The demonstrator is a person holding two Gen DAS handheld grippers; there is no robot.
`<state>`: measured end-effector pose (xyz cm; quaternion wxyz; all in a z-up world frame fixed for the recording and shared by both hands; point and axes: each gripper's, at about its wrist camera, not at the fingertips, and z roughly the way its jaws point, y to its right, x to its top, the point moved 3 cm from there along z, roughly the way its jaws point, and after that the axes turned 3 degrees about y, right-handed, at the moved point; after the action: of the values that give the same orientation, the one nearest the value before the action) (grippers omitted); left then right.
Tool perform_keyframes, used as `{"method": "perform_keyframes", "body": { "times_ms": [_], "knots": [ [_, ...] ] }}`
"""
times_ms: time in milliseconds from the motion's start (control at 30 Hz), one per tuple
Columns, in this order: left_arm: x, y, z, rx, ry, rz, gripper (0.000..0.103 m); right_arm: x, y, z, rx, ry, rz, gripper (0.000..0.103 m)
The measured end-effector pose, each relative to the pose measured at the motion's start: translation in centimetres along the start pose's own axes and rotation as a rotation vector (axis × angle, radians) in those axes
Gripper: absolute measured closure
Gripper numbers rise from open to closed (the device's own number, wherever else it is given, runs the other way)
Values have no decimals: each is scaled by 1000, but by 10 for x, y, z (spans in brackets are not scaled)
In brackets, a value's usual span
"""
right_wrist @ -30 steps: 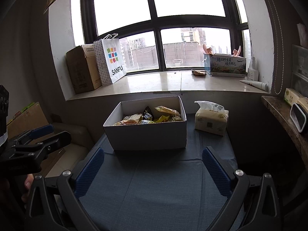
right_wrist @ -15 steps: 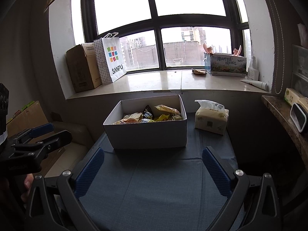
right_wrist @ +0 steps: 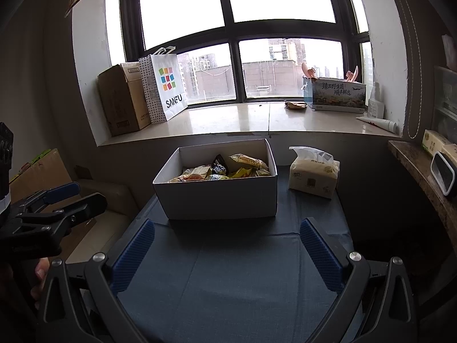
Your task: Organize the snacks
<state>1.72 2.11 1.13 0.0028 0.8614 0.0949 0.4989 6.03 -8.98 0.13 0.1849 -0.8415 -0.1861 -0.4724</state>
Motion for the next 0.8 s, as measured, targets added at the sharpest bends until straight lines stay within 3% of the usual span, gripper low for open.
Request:
{"method": "perform_keyframes", "body": {
  "times_ms": [800],
  "knots": [
    [-2, 1, 2, -1, -3, 12, 0, -3, -1, 1, -3, -8, -2, 0]
  ]
}}
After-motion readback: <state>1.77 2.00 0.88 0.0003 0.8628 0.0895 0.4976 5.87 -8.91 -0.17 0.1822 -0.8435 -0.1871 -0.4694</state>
